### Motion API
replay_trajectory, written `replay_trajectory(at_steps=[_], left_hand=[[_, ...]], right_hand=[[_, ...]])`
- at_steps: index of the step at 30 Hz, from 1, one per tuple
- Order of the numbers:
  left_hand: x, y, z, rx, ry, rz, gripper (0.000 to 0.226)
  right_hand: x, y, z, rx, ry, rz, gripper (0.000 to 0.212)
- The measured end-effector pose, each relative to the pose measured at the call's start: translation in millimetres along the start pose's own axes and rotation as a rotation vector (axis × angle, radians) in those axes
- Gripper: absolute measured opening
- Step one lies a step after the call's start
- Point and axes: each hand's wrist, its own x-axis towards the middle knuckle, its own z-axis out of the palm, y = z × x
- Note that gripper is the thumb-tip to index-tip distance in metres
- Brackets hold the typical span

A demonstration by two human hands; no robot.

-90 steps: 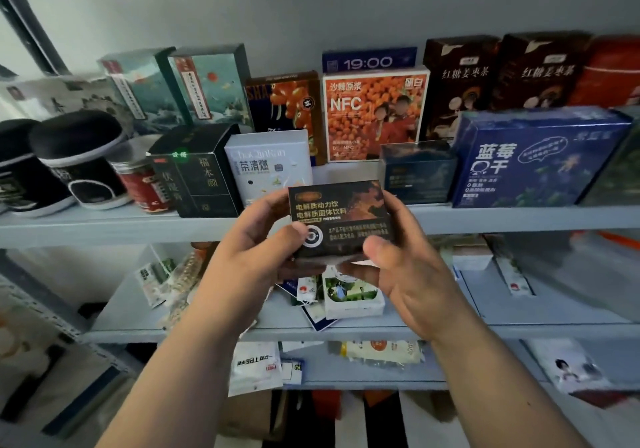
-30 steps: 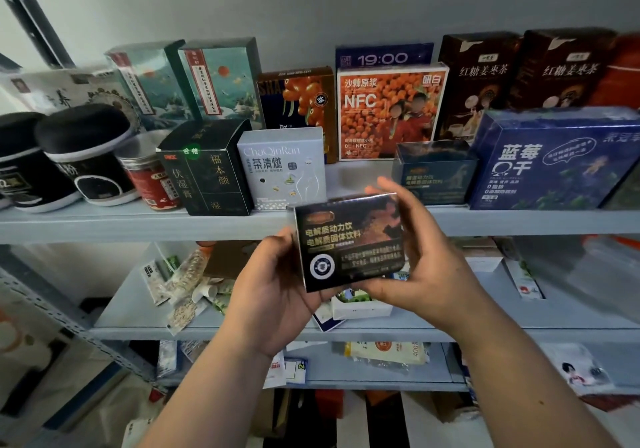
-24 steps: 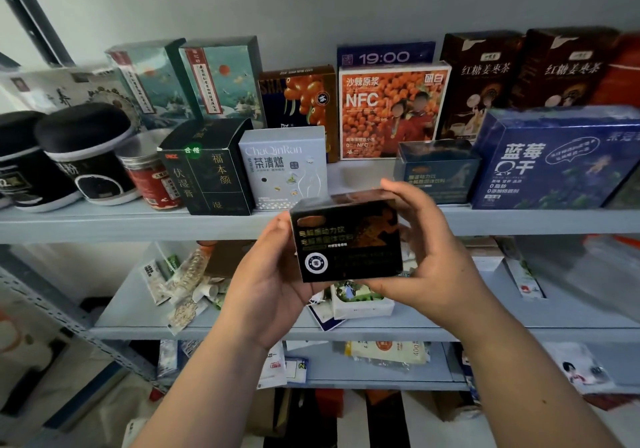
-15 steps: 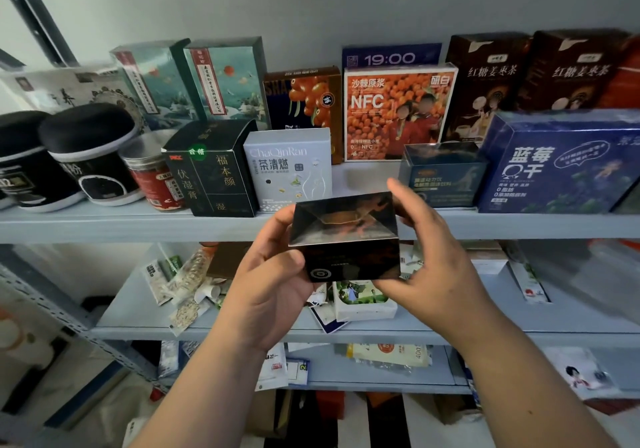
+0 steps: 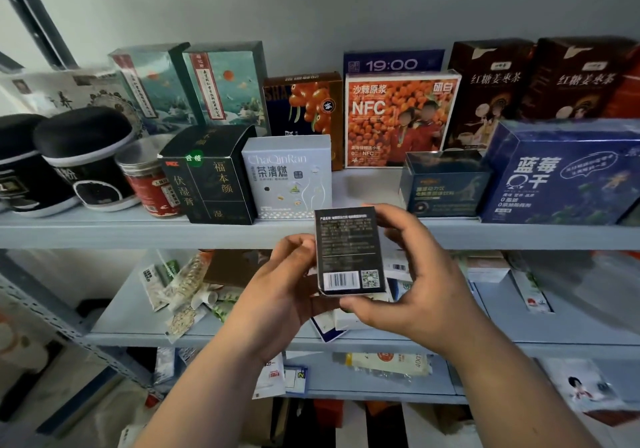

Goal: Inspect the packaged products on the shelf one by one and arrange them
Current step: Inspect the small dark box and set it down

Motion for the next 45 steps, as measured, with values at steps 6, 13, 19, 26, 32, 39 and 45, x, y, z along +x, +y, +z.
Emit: replay_trajectory(at_steps=[6,13,19,26,32,39,45], left_hand=[[-1,4,4,-0.106,-0.123,-0.030,0.083],[2,2,8,-0.320,-0.191,-0.147,0.061],[4,5,9,-0.354,-0.176,-0.151,0.054],[7,3,11,-0.252,-0.021,-0.113,0.057],[9,3,8,-0.138,0.077,0.095,0.056],[3,4,13,0.011,0.058,0.220,0.029],[1,24,-1,0.994,0.099,0.851,0.033]], right_hand=[[8,4,2,-0.086,-0.023,0.040,0.094],[10,11,-4,0.030,-0.071,0.130,0.095],[12,10,-6,0.080,-0.039,0.099,0.065],[16,11,-9,-0.027,-0.018,0.024,0.059],[21,3,-20,-0.230,-0.128,0.009,0.063],[22,-7,-25,-0.296,-0.145,0.026,0.068],[24,-2,-26,-0.449,-0.061,-0.014,0.068]])
